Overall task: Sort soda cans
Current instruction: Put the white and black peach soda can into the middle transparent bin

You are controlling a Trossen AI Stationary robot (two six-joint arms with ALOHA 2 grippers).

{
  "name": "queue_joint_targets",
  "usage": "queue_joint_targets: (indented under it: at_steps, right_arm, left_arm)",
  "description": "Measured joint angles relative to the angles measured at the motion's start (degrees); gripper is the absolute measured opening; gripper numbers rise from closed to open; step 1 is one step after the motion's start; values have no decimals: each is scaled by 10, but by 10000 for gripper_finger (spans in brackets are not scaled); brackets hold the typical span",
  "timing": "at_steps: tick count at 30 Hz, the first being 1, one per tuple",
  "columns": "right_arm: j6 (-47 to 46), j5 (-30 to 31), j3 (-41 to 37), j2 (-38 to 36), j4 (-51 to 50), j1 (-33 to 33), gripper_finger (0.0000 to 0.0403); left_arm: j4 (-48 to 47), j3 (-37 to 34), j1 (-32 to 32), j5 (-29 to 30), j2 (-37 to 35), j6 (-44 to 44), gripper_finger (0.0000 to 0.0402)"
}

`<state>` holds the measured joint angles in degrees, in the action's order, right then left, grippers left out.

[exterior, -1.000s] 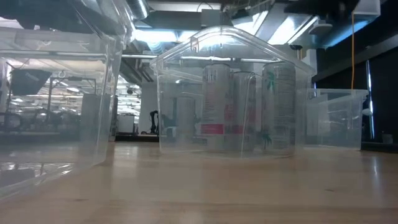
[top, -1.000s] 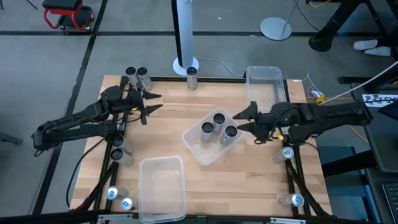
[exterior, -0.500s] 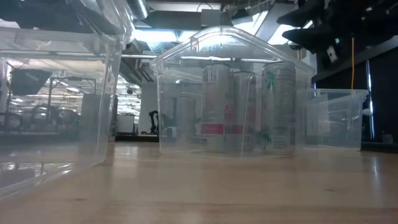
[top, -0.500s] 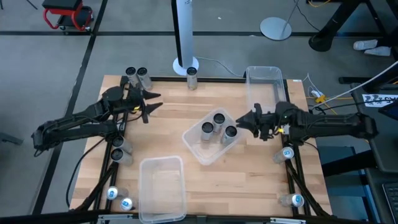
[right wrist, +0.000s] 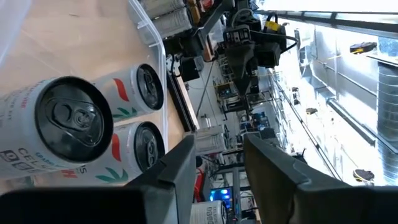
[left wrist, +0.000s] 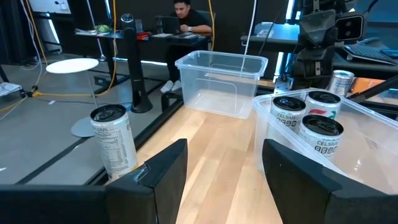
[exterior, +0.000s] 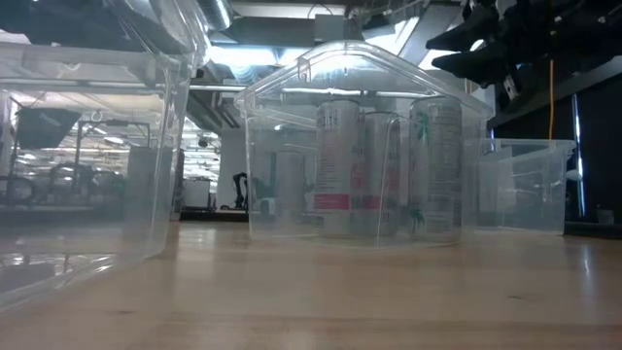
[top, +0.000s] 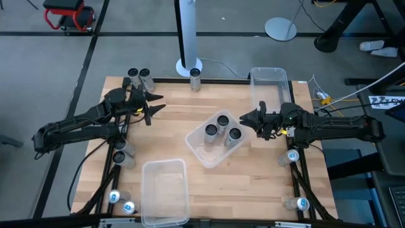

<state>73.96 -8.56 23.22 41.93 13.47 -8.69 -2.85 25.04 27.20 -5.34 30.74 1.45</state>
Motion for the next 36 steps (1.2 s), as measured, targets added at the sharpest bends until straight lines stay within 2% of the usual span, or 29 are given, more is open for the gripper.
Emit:
queue_joint_targets:
  at_steps: [20, 26, 30, 33, 36]
  right_arm:
    - [0, 0, 0, 0, -2, 0, 134]
    - [-5, 0, 0, 3, -77, 0, 134]
    - [4, 25, 0, 3, -118, 0, 134]
    - [67, 40, 0, 8, -56, 0, 134]
    - [60, 34, 0, 14, -18, 0, 134]
  left_arm:
    - [0, 0, 0, 0, 0, 0, 198]
    - [0, 0, 0, 0, 0, 0, 198]
    - [0, 0, 0, 0, 0, 0, 198]
    - [0, 0, 0, 0, 0, 0, 198]
    - [0, 0, 0, 0, 0, 0, 198]
